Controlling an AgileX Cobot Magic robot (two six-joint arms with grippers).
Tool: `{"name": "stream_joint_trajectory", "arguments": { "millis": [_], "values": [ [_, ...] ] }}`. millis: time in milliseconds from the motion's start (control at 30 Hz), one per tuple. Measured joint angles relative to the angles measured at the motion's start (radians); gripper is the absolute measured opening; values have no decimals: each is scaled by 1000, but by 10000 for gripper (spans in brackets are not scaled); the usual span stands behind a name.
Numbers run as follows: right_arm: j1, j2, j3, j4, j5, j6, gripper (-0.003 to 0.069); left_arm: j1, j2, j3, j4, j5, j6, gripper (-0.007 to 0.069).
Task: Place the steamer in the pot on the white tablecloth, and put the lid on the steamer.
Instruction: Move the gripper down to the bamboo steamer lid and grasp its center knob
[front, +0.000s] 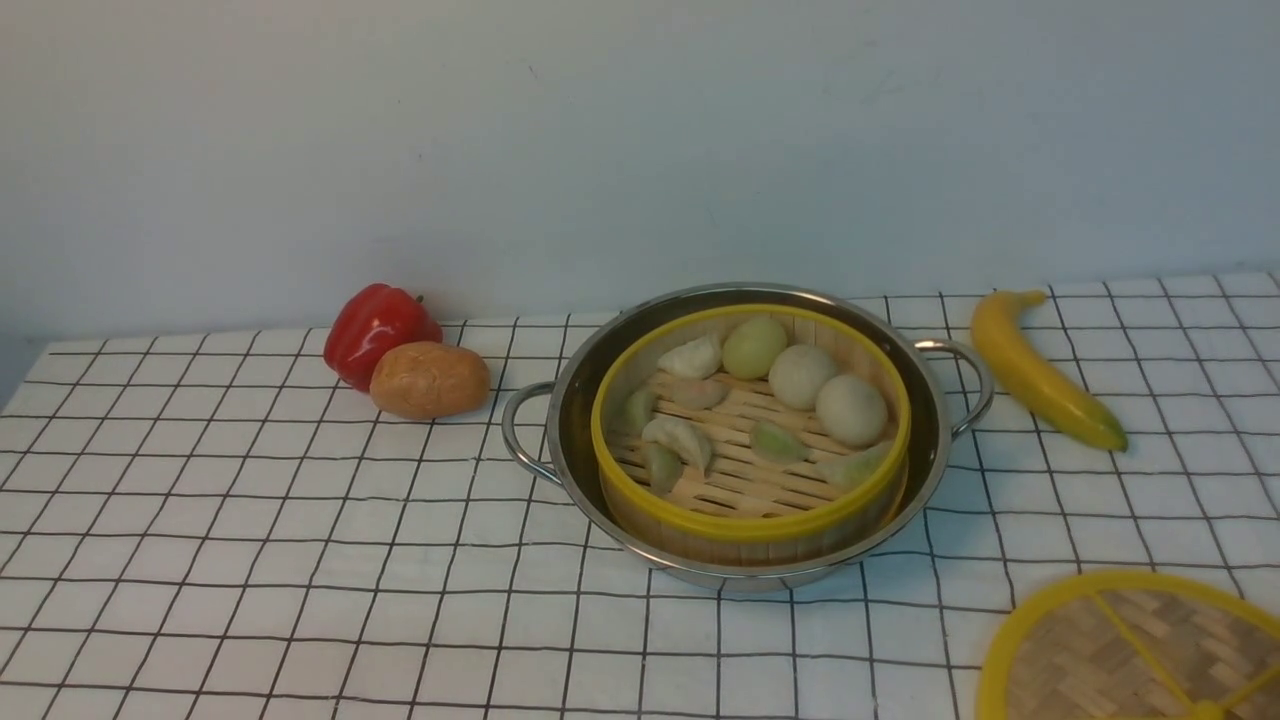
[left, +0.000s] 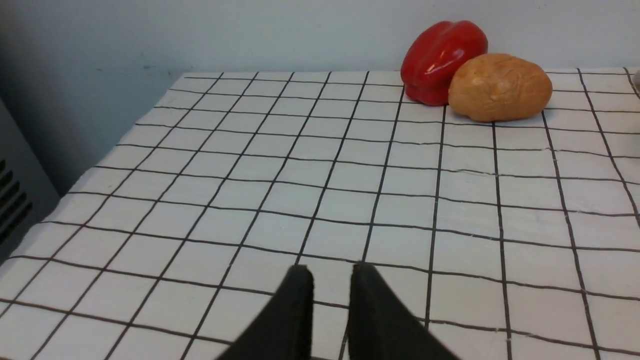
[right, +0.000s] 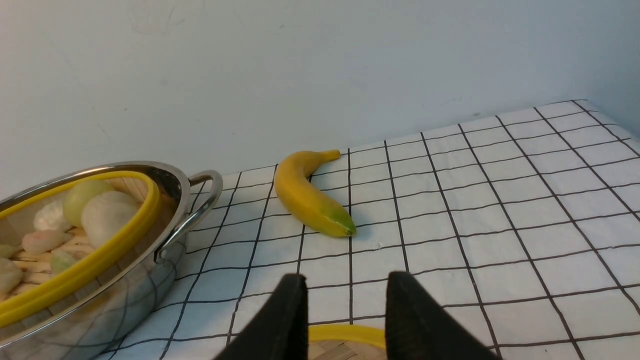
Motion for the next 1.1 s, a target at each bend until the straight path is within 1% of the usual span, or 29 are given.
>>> {"name": "stream_joint_trajectory", "arguments": {
  "millis": [100, 200, 333, 1100],
  "values": [
    [0, 0, 0, 0, 0, 0, 240, 0, 0, 0, -53, -23, 60, 117],
    [0, 0, 0, 0, 0, 0, 240, 0, 0, 0, -136, -61, 147, 117],
    [0, 0, 0, 1, 0, 0, 242, 0, 0, 0, -184, -64, 208, 119],
    [0, 0, 0, 1, 0, 0, 242, 0, 0, 0, -190, -64, 224, 160]
  ]
}}
